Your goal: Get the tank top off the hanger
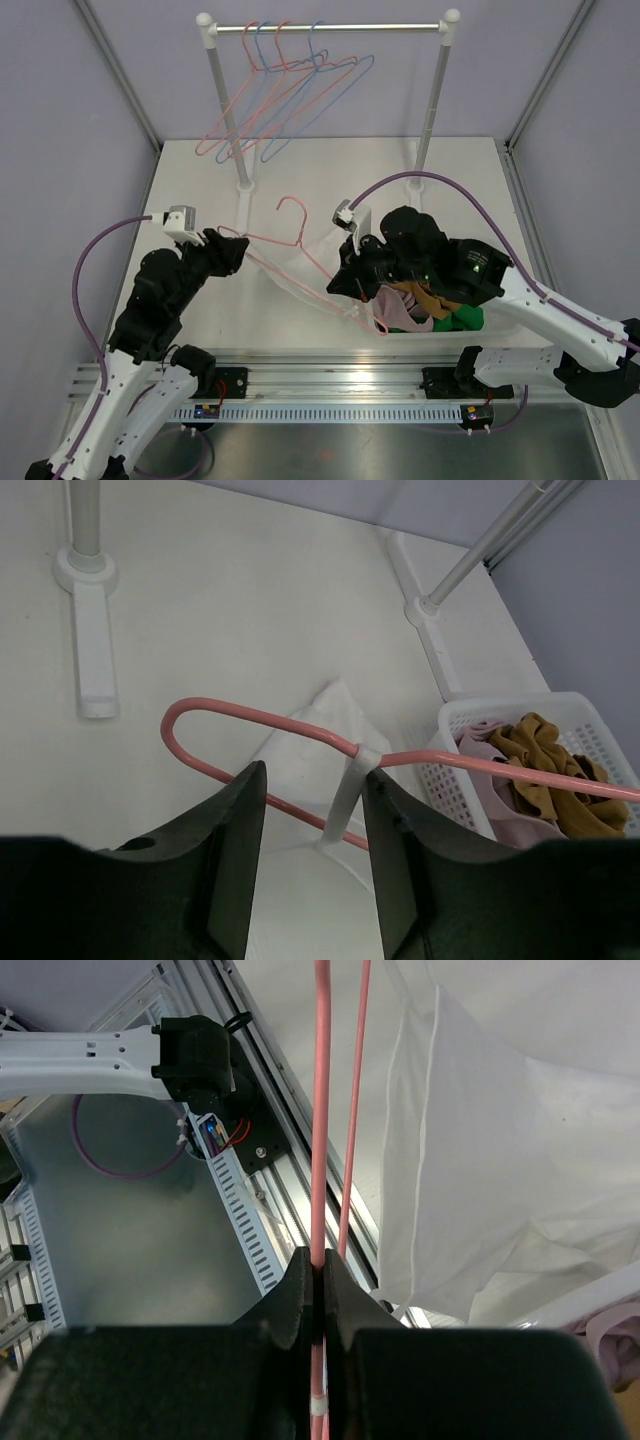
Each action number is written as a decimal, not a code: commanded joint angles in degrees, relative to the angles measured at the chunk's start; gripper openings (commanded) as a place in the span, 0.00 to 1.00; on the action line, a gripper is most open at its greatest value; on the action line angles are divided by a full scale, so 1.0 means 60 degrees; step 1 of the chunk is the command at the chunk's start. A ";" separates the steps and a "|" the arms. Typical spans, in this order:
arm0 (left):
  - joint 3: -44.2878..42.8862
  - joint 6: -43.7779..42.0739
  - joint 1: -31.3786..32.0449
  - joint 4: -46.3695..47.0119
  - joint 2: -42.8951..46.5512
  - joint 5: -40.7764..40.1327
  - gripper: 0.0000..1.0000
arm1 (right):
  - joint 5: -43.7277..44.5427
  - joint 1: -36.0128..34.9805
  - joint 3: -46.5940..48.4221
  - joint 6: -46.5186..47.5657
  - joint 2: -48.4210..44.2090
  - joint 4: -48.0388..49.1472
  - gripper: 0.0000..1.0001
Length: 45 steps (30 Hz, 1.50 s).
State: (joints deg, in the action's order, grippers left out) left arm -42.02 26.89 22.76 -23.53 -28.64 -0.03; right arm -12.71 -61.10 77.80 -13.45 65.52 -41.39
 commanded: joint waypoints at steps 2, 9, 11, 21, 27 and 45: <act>0.0016 -0.0059 -0.0029 0.0669 -0.0133 0.0284 0.40 | 0.0054 -0.0114 0.0554 -0.0043 -0.0241 0.0540 0.00; -0.0116 -0.0088 -0.0029 0.0553 -0.0236 0.0152 0.19 | 0.0111 -0.0129 0.0408 -0.0043 -0.0373 0.0585 0.00; -0.0159 -0.0088 -0.0029 0.0465 -0.0207 0.0094 0.08 | 0.0446 -0.0114 0.0364 0.0030 -0.0343 0.0380 0.00; -0.0687 0.0409 -0.0029 -0.1217 0.0349 -0.3006 0.00 | -0.0429 -0.0129 -0.0924 0.0806 -0.1205 0.0071 0.00; -0.1126 0.0878 -0.0029 -0.2229 0.0439 -0.4461 0.00 | -0.1704 -0.0129 -0.2169 0.1260 -0.1939 0.1051 0.00; -0.0617 0.0805 -0.0029 -0.0535 0.0336 -0.0146 0.00 | 0.3566 -0.0114 -0.5506 0.0910 -0.3814 0.9126 0.00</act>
State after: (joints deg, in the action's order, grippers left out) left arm -47.05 31.48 22.74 -34.89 -26.37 -11.49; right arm -1.48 -61.41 48.62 -6.57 44.86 -9.61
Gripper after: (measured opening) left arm 0.005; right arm 0.033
